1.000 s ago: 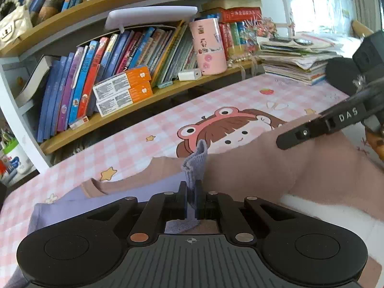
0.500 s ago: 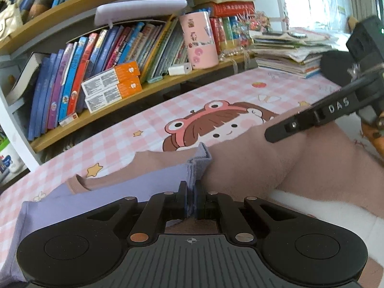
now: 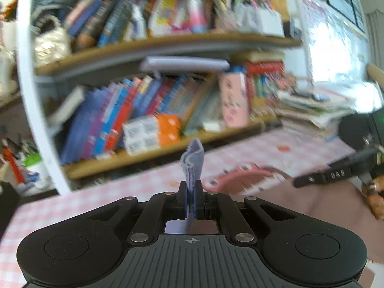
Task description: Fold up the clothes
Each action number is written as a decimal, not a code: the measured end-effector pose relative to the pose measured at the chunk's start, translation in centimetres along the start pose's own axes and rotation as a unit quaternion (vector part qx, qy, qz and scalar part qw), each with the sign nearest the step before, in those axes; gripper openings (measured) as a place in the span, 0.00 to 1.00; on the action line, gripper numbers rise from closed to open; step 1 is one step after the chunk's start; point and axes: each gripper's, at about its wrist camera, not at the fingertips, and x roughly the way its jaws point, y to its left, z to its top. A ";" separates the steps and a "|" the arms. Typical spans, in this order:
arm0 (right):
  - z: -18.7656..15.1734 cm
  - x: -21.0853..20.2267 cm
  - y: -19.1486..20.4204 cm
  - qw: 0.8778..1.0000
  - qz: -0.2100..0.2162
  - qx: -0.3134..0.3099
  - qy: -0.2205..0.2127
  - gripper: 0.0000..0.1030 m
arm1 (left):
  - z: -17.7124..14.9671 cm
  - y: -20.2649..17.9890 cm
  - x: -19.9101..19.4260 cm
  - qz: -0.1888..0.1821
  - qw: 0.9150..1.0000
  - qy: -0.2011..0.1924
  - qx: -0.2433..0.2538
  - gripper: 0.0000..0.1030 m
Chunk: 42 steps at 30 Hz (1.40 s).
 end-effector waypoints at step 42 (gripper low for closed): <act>0.0 0.6 -2.5 0.995 -0.100 0.012 0.003 0.18 | -9.2 12.6 -2.4 0.103 0.966 0.136 -0.194 0.04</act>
